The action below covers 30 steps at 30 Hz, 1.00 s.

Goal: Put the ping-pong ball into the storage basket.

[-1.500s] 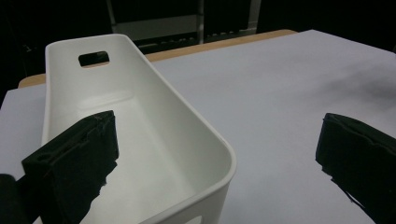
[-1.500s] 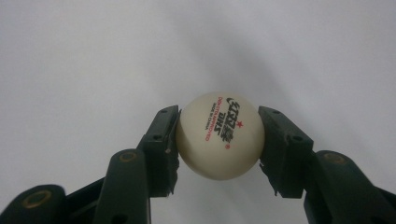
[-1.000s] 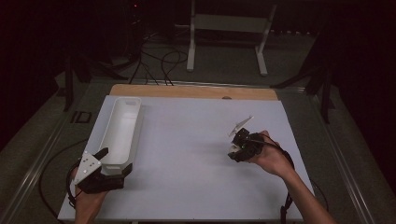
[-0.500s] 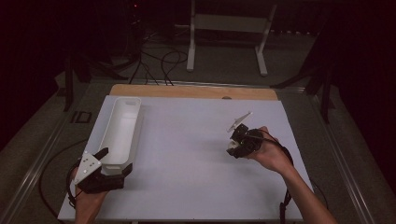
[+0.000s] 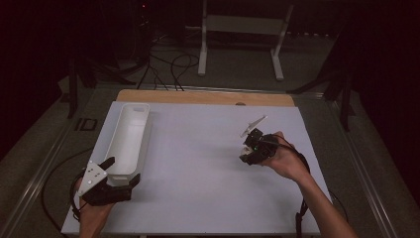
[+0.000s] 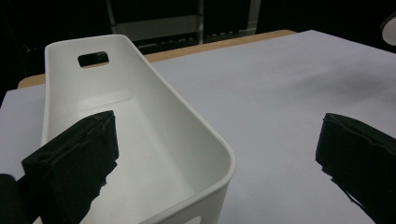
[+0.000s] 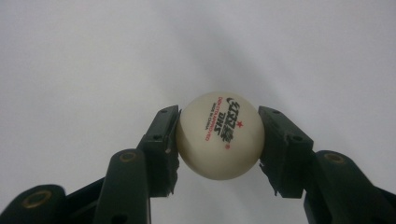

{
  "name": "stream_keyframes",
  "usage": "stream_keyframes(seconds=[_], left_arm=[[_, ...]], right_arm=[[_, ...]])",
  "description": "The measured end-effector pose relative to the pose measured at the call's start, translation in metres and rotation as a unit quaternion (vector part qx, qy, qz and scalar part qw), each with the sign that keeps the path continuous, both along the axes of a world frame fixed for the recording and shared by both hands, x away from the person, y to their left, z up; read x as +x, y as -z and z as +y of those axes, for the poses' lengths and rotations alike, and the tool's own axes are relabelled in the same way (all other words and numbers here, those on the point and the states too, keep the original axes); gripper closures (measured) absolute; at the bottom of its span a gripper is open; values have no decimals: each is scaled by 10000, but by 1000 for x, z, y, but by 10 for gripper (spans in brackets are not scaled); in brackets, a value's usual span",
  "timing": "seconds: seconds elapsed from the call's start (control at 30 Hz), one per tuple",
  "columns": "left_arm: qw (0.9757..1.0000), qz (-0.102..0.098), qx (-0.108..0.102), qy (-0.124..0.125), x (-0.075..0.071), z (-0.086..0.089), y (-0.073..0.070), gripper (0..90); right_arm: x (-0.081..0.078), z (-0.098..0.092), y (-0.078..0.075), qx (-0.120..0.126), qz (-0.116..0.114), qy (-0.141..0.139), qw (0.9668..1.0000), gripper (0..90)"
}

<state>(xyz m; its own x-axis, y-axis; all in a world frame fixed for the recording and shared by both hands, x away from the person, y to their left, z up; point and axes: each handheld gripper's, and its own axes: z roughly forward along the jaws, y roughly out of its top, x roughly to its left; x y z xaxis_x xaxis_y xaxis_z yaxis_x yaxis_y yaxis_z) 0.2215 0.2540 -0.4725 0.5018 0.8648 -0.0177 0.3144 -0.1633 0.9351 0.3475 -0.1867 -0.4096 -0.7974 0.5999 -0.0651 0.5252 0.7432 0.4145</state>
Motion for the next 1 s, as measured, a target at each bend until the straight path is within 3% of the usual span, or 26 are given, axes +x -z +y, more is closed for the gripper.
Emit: stream_keyframes(seconds=[1.0], left_arm=[[10000, -1, 0, -1, 0, 0, 0, 0]], right_arm=[[10, 17, -12, 7, -63, -95, 9999, 505]])
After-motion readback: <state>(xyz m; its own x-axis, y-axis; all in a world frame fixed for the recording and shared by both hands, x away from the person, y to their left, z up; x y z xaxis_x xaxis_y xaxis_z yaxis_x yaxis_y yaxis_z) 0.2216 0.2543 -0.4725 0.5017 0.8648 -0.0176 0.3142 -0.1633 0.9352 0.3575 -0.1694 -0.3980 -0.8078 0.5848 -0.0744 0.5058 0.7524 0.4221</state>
